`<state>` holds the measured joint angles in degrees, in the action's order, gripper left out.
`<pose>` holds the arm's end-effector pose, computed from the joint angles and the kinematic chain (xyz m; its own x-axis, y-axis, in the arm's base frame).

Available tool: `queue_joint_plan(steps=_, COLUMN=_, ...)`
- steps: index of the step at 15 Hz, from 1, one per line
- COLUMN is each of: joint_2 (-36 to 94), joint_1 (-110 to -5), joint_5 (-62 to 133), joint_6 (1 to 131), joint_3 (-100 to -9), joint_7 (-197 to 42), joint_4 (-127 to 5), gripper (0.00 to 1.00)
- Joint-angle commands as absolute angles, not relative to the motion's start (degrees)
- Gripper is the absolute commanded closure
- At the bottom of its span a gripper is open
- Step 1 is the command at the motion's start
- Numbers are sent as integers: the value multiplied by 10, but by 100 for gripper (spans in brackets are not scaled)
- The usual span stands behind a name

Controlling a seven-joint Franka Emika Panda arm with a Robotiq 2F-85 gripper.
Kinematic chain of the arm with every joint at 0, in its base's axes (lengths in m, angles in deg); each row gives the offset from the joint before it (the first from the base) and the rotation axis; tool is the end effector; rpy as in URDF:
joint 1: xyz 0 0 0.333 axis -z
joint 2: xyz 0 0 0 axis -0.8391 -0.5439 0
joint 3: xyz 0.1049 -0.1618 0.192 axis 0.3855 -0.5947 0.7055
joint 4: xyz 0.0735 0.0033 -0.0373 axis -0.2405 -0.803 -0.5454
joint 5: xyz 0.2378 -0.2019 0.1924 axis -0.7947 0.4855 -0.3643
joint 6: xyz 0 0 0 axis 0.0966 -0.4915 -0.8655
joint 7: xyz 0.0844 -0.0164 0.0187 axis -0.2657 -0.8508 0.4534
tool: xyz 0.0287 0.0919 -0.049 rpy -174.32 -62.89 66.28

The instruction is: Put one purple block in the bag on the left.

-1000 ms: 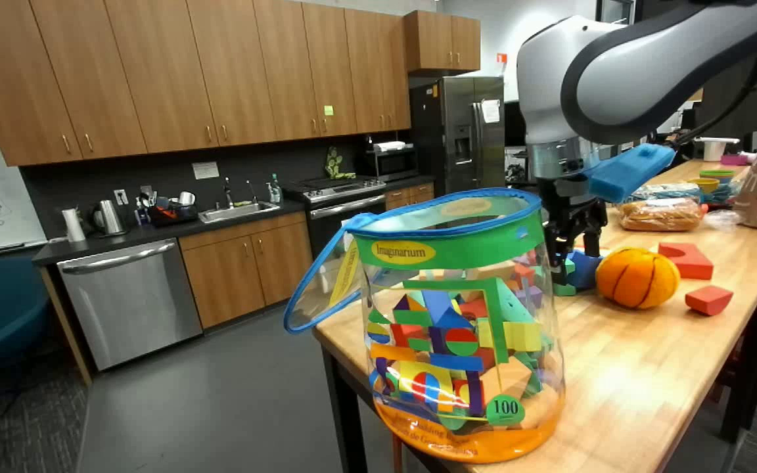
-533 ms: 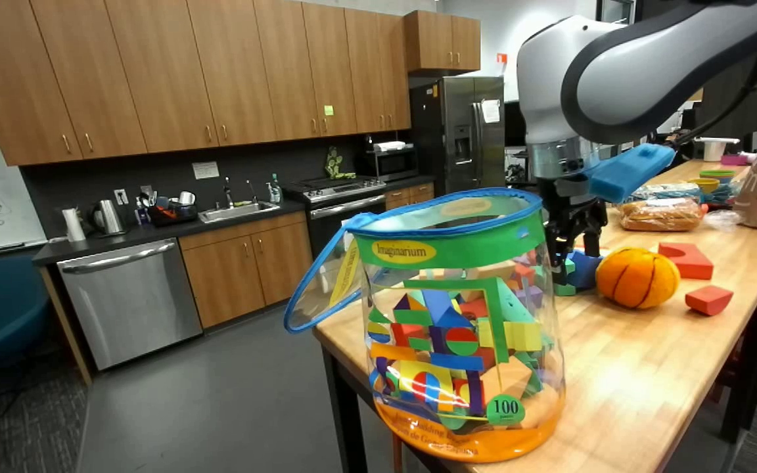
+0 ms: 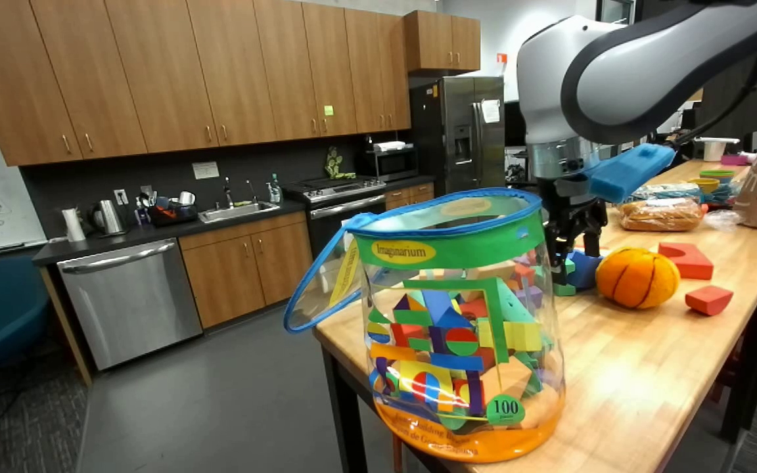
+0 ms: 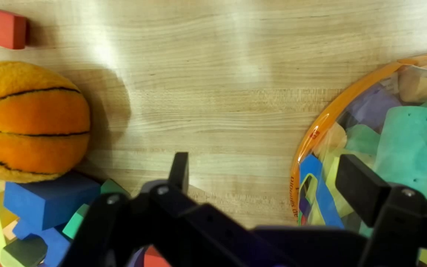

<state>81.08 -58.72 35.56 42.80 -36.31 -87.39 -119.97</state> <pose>0.3350 0.0843 0.4027 0.9991 -0.0069 -0.0430 0.0021 -0.9786 0.2059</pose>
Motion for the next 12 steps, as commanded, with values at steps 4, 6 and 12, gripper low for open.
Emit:
queue_joint_plan(steps=4, joint_2=809, joint_1=-597, joint_5=364, joint_6=428, joint_3=-377, joint_7=-878, joint_4=-1198, gripper=0)
queue_joint_plan(steps=6, joint_2=814, joint_1=-590, joint_5=365, joint_6=430, joint_3=-391, joint_7=-872, joint_4=-1196, gripper=0)
queue_joint_plan(steps=12, joint_2=842, joint_1=-548, joint_5=373, joint_6=437, joint_3=-478, joint_7=-834, joint_4=-1181, gripper=0)
